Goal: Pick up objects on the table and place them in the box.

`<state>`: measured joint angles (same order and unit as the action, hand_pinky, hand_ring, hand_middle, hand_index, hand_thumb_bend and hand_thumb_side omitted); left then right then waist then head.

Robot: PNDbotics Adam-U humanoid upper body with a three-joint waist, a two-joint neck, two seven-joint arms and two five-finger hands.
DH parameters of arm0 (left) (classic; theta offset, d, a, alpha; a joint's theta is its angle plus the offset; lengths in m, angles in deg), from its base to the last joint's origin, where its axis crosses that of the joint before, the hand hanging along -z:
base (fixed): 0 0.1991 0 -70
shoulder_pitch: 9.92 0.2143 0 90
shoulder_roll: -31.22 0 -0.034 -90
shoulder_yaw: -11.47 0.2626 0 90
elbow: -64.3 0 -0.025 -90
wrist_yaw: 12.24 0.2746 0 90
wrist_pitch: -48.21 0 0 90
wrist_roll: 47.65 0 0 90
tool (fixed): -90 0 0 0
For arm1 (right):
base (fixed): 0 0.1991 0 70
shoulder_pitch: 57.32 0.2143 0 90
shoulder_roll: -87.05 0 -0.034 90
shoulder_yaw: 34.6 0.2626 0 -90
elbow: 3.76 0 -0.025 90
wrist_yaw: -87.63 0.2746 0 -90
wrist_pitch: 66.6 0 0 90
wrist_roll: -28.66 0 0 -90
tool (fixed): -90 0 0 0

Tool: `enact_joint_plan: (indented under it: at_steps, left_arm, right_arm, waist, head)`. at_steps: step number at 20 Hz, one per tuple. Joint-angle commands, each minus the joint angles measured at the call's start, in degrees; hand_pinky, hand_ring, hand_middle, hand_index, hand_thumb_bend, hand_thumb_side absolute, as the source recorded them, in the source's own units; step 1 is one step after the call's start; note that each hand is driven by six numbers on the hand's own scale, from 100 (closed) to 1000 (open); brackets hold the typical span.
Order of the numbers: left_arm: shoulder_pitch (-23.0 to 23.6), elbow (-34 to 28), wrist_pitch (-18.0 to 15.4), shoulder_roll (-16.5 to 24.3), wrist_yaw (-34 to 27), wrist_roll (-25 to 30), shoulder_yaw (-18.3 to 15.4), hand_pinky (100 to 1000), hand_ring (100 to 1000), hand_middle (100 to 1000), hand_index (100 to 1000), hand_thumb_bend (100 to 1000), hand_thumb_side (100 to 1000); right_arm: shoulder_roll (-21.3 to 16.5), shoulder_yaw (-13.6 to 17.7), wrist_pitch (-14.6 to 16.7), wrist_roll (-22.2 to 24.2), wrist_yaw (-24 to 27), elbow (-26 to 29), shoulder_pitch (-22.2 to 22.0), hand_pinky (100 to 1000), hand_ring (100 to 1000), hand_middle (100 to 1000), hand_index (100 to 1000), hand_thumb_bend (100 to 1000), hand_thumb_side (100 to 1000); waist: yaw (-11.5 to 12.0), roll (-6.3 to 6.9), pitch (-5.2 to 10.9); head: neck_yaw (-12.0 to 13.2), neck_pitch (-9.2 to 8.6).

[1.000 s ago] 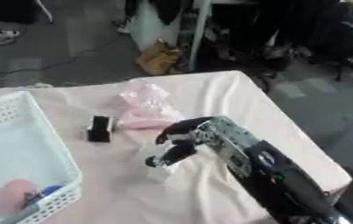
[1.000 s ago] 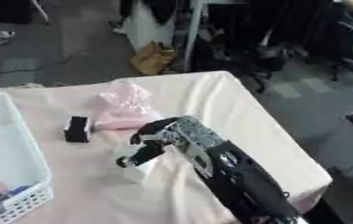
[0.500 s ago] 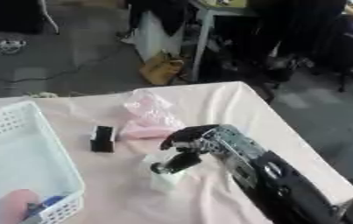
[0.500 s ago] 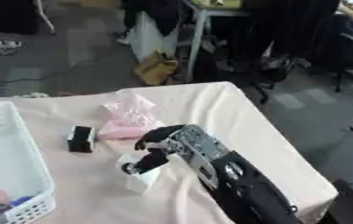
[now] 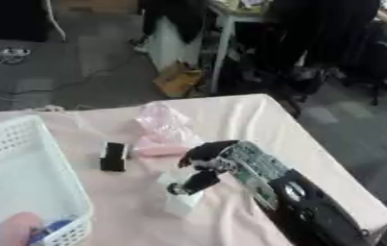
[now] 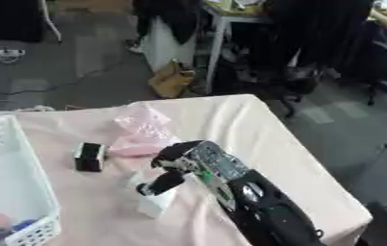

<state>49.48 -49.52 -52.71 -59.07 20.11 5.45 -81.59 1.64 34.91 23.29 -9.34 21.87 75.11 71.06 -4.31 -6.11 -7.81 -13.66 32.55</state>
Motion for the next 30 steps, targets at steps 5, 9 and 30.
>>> enact_joint_plan:
  at_steps: [5,9,30]
  left_arm:
    - [-1.3,-0.8,0.0,0.4,0.2,-0.1,-0.5,862,947,826,866,100,825]
    - [-1.4,-0.8,0.1,0.2,0.1,-0.1,-0.5,861,947,826,866,100,822]
    - [-1.8,-0.8,0.0,-0.1,-0.1,-0.2,-0.6,862,947,825,868,100,816]
  right_arm:
    - [-0.2,0.7,0.6,0.0,-0.2,-1.7,1.9,937,1000,908,976,453,1000]
    - [-0.1,0.7,0.8,-0.1,-0.4,-2.6,2.4,936,1000,908,973,446,1000]
    - [0.9,0.6,2.3,-0.1,0.3,-6.6,3.2,938,1000,907,958,413,1000]
  waist:
    - [0.5,1.15,0.33]
    - [0.7,1.49,0.09]
    - [1.3,1.7,-0.31]
  head:
    - [-0.7,-1.07]
    - [-1.0,-1.1]
    - [-1.3,-1.54]
